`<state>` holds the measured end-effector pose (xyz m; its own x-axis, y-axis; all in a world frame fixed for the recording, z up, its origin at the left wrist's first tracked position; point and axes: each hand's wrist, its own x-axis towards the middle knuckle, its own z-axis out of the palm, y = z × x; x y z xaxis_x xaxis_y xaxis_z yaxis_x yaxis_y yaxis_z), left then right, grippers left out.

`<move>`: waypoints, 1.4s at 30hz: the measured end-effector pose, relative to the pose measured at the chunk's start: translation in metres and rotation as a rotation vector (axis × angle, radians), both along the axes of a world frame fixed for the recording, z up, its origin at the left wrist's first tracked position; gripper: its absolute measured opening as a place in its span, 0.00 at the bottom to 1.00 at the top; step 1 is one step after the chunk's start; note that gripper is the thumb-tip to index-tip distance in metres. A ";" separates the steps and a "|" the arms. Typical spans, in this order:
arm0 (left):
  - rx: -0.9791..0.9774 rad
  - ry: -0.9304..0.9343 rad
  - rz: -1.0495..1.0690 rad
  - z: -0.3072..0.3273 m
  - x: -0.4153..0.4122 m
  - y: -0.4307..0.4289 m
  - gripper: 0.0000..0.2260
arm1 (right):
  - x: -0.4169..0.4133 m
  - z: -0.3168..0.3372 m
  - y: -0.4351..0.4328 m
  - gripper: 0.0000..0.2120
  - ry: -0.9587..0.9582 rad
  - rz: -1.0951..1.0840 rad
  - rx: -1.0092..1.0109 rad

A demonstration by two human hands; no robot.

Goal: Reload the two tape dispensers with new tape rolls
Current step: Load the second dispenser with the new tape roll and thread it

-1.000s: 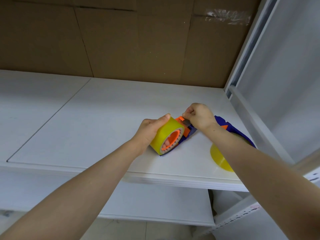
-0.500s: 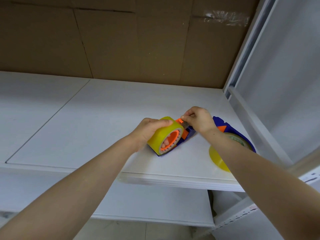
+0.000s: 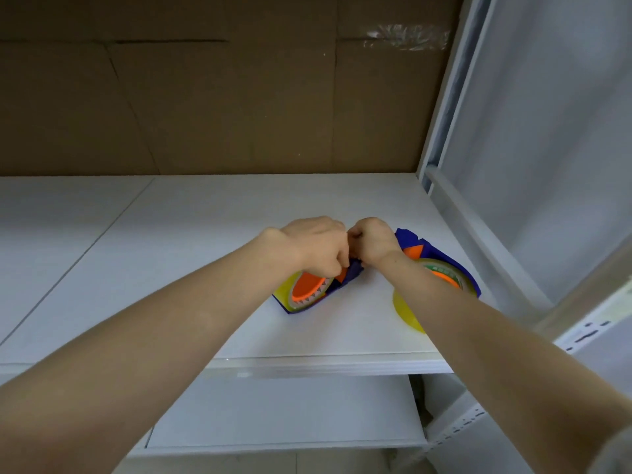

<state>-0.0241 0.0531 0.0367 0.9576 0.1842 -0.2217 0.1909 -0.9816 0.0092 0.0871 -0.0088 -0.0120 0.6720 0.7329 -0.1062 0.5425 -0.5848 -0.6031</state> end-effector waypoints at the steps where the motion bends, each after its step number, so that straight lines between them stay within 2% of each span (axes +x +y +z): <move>1: 0.007 0.015 -0.030 0.000 -0.001 0.002 0.16 | 0.000 0.001 -0.001 0.15 0.008 0.004 0.004; 4: 0.041 0.006 -0.094 -0.005 -0.002 0.006 0.17 | 0.001 -0.001 0.000 0.10 0.025 0.022 0.009; 11: 0.071 -0.033 -0.064 -0.008 0.001 0.001 0.14 | 0.007 -0.008 0.005 0.11 0.056 0.008 0.010; 15: 0.056 -0.026 -0.023 -0.009 0.001 0.001 0.14 | 0.012 -0.003 0.005 0.12 0.253 -0.058 0.030; 18: 0.057 -0.033 -0.014 -0.009 0.001 0.001 0.15 | 0.013 0.005 0.002 0.01 0.398 -0.080 0.083; 19: 0.056 -0.034 -0.009 -0.010 0.001 0.001 0.15 | 0.015 0.004 0.002 0.06 0.416 -0.067 0.105; 21: 0.053 -0.034 0.008 -0.010 0.002 0.002 0.15 | 0.015 0.001 0.002 0.14 0.399 -0.047 0.133; 23: 0.035 -0.034 0.036 -0.011 0.004 0.003 0.14 | 0.013 -0.004 0.004 0.15 0.367 -0.043 0.176; 30: -0.085 0.026 0.188 -0.015 0.012 0.013 0.12 | 0.014 -0.009 0.013 0.14 0.250 -0.003 0.202; 38: -0.106 0.058 0.240 -0.016 0.016 0.016 0.09 | 0.008 -0.015 0.015 0.10 -0.009 0.271 0.284; 42: -0.135 0.055 0.269 -0.015 0.016 0.018 0.13 | 0.005 -0.016 0.026 0.10 0.051 0.213 0.295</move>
<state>-0.0086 0.0709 0.0213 0.8644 0.3951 -0.3111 0.4478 -0.8863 0.1185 0.0919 0.0176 -0.0283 0.5006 0.8597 0.1013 0.5981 -0.2589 -0.7585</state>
